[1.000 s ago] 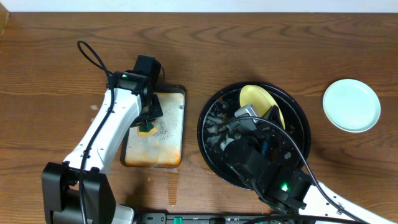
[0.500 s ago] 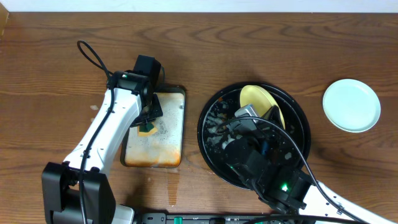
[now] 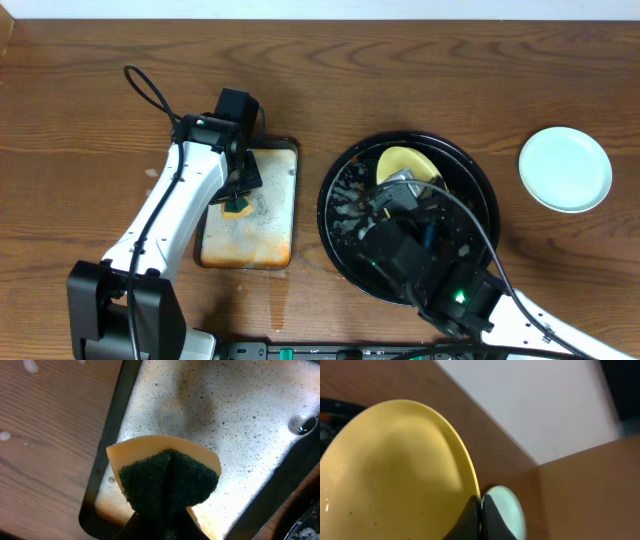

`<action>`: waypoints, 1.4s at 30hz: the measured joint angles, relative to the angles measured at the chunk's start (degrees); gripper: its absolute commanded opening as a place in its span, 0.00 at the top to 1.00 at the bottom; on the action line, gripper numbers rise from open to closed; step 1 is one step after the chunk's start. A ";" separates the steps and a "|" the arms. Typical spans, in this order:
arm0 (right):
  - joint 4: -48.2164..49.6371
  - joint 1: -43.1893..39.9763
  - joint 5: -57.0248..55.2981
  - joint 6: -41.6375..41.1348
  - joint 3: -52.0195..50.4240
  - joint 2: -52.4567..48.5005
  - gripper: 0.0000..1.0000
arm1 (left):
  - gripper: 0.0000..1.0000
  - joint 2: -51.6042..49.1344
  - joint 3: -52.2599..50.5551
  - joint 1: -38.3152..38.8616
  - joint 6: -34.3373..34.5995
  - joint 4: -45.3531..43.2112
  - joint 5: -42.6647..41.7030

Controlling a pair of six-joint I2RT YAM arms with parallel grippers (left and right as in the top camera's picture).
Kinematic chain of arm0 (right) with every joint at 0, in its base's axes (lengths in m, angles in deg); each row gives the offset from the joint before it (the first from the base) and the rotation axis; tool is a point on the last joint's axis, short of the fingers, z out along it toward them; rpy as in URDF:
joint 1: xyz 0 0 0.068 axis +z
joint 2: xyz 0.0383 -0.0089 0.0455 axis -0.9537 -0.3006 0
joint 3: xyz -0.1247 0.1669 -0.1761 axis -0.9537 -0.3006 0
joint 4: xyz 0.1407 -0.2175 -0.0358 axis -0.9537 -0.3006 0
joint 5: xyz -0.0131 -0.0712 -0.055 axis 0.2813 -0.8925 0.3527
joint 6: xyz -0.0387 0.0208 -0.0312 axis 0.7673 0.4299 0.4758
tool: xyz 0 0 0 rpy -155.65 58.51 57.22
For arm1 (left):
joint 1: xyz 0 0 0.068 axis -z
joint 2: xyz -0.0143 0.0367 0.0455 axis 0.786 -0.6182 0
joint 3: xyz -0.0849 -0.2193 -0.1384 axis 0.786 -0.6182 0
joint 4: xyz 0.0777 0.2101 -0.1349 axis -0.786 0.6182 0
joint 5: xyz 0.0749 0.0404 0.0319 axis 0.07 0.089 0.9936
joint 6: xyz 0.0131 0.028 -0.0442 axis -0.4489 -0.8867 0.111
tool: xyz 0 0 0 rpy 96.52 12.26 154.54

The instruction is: Clean dirty plates on tray and stack at the side

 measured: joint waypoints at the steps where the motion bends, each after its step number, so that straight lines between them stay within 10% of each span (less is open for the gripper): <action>1: -0.26 -1.03 2.01 -1.51 0.00 0.00 0.99 | 0.86 0.00 0.00 0.00 0.00 0.00 -0.07; 27: -0.63 -41.31 63.63 -13.42 0.00 0.07 0.99 | 0.85 0.00 0.00 0.00 0.00 -0.02 -1.05; 42: -3.87 -45.55 64.81 -23.50 0.00 -3.15 0.99 | 0.86 0.00 0.00 1.07 -6.21 -2.82 -8.83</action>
